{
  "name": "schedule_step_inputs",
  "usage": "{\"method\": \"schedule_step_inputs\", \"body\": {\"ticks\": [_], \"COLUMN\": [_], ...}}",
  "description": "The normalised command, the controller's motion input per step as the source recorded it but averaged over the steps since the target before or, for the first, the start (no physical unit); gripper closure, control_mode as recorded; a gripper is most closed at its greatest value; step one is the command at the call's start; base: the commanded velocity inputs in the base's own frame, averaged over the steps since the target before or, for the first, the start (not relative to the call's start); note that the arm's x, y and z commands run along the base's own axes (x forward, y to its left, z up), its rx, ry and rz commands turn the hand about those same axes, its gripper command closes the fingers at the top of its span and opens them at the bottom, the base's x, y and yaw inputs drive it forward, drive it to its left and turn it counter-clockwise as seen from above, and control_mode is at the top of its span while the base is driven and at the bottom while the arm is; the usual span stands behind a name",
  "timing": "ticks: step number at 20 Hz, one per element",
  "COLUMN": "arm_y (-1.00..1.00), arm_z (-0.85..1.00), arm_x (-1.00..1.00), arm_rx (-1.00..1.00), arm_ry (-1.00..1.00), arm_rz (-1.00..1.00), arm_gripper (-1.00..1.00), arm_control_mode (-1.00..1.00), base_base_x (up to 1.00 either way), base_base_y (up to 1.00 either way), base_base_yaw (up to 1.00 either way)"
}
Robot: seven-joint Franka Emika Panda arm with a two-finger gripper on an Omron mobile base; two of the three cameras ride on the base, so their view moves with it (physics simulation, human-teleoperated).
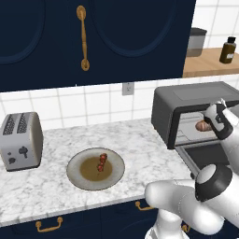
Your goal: Pick up the kebab skewer and baguette bread, and place them inside the toaster oven. Close the toaster oven door and start by setting the timer.
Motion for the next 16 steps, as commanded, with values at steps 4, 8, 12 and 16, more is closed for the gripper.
{"method": "schedule_step_inputs", "body": {"ticks": [4,8,12,16], "arm_y": [-0.03,-0.03,-0.15,0.0], "arm_z": [-0.32,-0.28,-0.17,-0.02], "arm_x": [0.36,0.4,0.4,0.18], "arm_rx": [0.0,0.0,0.0,0.0], "arm_ry": [0.0,0.0,0.0,0.06], "arm_rz": [0.01,0.01,0.0,0.0], "arm_gripper": [1.0,1.0,1.0,1.0], "arm_control_mode": [-1.0,-1.0,-1.0,-1.0], "base_base_x": [0.0,0.0,0.0,0.0], "base_base_y": [0.0,0.0,0.0,0.0], "base_base_yaw": [0.0,0.0,0.0,0.0]}}
